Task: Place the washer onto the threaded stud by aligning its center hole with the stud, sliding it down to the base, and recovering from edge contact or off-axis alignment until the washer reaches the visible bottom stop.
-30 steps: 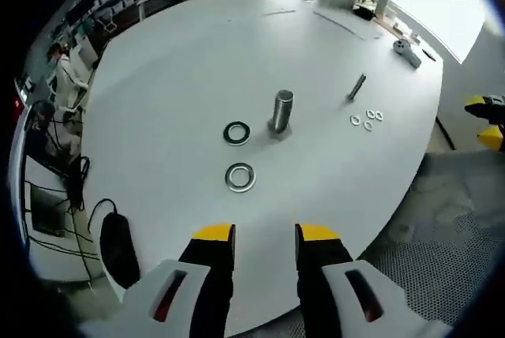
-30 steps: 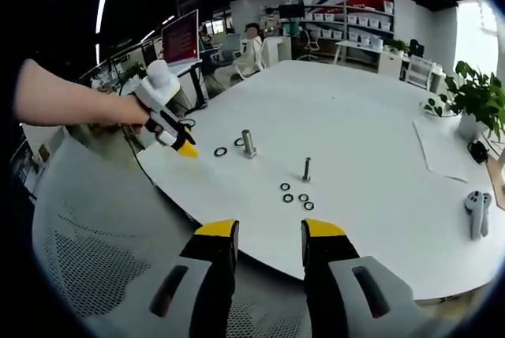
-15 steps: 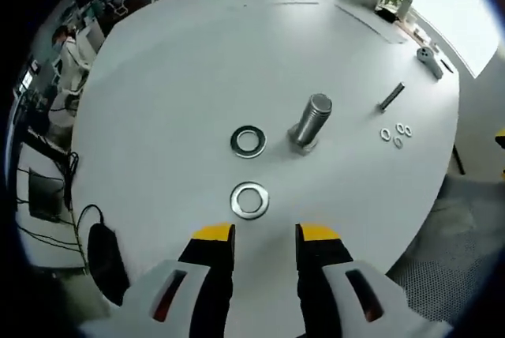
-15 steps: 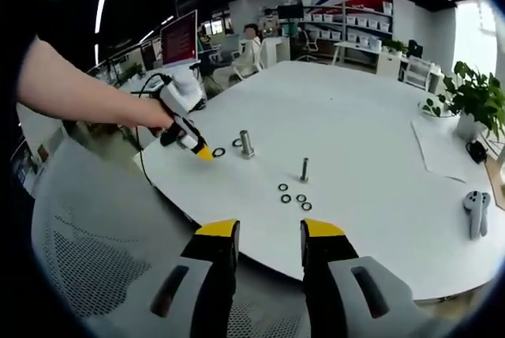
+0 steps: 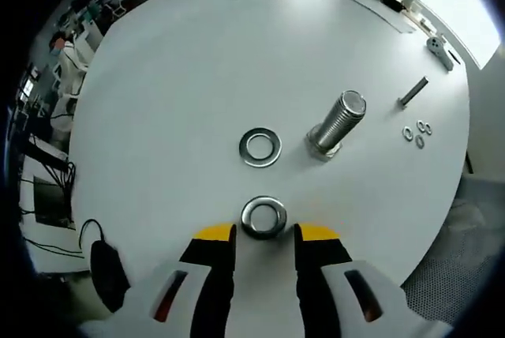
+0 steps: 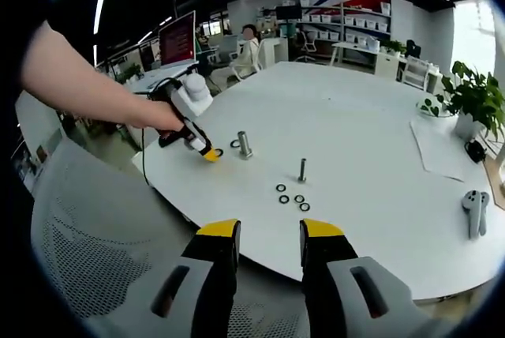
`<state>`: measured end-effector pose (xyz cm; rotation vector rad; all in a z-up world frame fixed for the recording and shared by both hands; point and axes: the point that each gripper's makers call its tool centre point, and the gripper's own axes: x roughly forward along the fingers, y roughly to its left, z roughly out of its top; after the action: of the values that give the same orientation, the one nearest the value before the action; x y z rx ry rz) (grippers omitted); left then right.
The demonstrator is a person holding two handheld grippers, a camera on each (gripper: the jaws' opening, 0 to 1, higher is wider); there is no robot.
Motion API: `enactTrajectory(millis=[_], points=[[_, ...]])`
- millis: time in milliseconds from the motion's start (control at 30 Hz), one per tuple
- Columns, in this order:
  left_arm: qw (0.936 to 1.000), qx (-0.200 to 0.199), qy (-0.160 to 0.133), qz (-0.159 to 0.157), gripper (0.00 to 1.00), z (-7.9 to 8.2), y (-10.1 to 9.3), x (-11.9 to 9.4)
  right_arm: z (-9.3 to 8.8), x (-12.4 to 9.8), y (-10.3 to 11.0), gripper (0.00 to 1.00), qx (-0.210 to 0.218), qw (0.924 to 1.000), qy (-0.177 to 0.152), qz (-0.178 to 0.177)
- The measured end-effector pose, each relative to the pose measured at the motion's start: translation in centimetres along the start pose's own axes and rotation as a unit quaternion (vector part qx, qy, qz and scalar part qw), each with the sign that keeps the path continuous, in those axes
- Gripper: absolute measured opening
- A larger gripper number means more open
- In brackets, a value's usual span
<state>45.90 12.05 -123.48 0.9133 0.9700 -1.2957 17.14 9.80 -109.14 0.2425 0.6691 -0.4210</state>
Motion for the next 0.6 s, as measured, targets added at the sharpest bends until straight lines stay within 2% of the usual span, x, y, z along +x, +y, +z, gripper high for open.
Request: enactTrajectory(millis=[67,200,367,400,600], points=[[0.9998,0.021,0.001,-0.006,0.28,-0.1,-0.2,0.1,0.0,0.0,0.0,0.33,0.000,1.0000,0.000,0.000],[0.9992,0.027,0.027,-0.012,0.27,0.4,0.7,0.8,0.0,0.0,-0.1,0.33,0.000,1.0000,-0.001,-0.001],[0.9985,0.029,0.044,-0.015,0.22,0.5,1.4,1.0,0.0,0.0,-0.1,0.33,-0.001,1.0000,0.000,-0.001],[0.9985,0.028,0.045,-0.014,0.21,0.1,1.3,0.8,0.0,0.0,-0.1,0.33,-0.001,1.0000,0.000,-0.001],[0.9968,0.038,0.068,-0.018,0.21,0.1,1.1,1.0,0.0,-0.1,-0.1,0.32,0.000,1.0000,0.000,-0.002]])
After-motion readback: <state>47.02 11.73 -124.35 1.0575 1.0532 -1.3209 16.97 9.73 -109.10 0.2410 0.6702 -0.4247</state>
